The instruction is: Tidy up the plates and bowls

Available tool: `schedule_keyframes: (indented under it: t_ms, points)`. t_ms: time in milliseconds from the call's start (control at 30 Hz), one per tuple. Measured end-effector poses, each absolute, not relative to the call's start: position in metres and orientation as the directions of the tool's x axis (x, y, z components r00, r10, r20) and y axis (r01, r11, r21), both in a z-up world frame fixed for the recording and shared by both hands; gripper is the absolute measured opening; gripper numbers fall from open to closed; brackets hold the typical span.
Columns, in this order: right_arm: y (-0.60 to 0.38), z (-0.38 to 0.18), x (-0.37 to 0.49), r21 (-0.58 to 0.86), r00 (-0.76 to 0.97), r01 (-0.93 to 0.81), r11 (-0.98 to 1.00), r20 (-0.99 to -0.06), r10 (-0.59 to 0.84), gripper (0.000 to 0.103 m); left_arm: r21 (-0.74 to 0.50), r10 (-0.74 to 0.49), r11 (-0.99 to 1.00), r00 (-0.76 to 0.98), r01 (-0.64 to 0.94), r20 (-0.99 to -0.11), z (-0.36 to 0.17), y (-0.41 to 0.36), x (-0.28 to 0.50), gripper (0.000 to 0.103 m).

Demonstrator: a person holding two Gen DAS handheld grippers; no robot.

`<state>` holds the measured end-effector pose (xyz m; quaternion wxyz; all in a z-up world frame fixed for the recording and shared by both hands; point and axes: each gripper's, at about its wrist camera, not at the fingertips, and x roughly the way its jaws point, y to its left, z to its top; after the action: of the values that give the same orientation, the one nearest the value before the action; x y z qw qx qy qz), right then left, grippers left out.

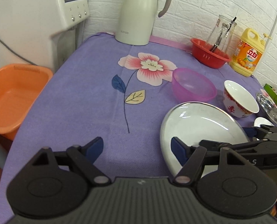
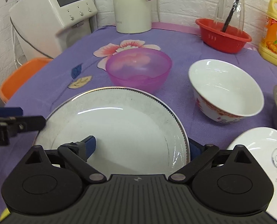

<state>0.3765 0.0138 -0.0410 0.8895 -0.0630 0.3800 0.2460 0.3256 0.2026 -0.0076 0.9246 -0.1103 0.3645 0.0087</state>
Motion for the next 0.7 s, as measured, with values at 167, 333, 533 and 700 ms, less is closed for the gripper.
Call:
schedule_keyframes:
  t_ms: [167, 333, 533, 700]
  points:
    - [0.005, -0.040, 0.370, 0.046, 0.601, -0.503, 0.863, -0.699, 0.388, 0.103, -0.214, -0.116, 0.976, 0.754, -0.034, -0.646, -0.002, 0.190, 0.324, 0.072]
    - [-0.006, -0.041, 0.359, 0.068, 0.593, -0.511, 0.857, -0.694, 0.408, 0.103, -0.166, -0.112, 0.986, 0.738, 0.000, -0.665, -0.012, 0.165, 0.335, 0.070]
    - [0.002, -0.049, 0.357, 0.056, 0.595, -0.532, 0.845, -0.685, 0.419, 0.103, -0.150, -0.105, 0.989, 0.734, 0.005, -0.671, -0.017, 0.158, 0.336, 0.069]
    - [-0.002, -0.048, 0.355, 0.051, 0.591, -0.545, 0.837, -0.685, 0.426, 0.103, -0.131, -0.088, 0.991, 0.733, -0.002, -0.674, -0.022, 0.158, 0.334, 0.067]
